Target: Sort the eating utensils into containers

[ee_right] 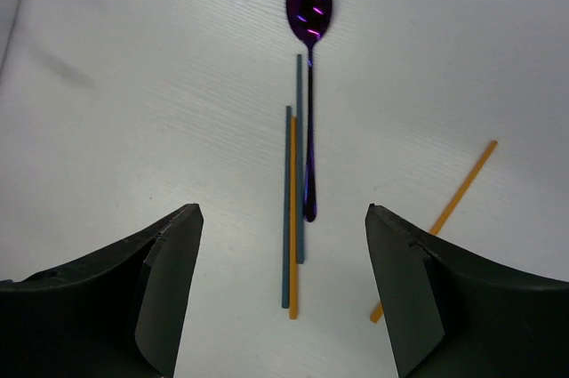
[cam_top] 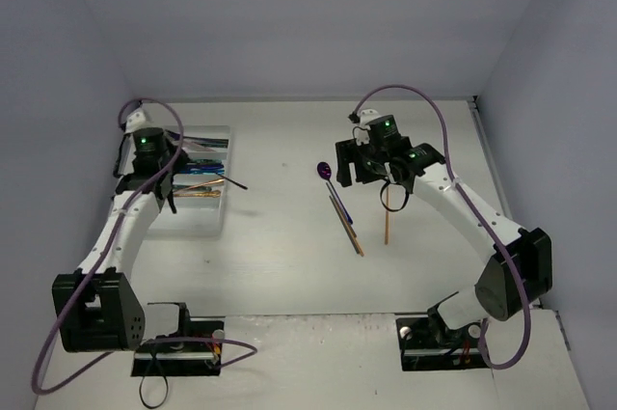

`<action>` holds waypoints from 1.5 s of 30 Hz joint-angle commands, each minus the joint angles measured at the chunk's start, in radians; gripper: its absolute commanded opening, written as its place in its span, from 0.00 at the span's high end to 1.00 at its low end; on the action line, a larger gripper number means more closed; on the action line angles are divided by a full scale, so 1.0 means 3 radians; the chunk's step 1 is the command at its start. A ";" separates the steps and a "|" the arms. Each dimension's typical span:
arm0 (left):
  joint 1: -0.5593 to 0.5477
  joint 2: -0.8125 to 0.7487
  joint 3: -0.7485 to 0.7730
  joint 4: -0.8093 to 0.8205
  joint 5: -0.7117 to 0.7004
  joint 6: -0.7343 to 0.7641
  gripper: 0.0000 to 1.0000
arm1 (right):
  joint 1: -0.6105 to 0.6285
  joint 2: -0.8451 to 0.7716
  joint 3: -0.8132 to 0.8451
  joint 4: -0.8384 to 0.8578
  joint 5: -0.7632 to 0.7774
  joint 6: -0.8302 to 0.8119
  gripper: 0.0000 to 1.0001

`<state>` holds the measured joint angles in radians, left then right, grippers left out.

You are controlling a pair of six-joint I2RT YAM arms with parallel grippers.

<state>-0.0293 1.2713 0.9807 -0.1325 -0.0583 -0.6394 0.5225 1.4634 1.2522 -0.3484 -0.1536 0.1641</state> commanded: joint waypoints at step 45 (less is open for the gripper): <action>-0.0588 -0.0297 0.0136 -0.0861 -0.0014 0.0348 0.37 | -0.0119 0.1488 0.0736 0.0102 0.0357 0.0132 0.62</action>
<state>-0.0915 1.2318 1.0256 -0.3492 -0.0540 -0.5237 0.4621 1.8587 1.3731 -0.3352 -0.0814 0.2110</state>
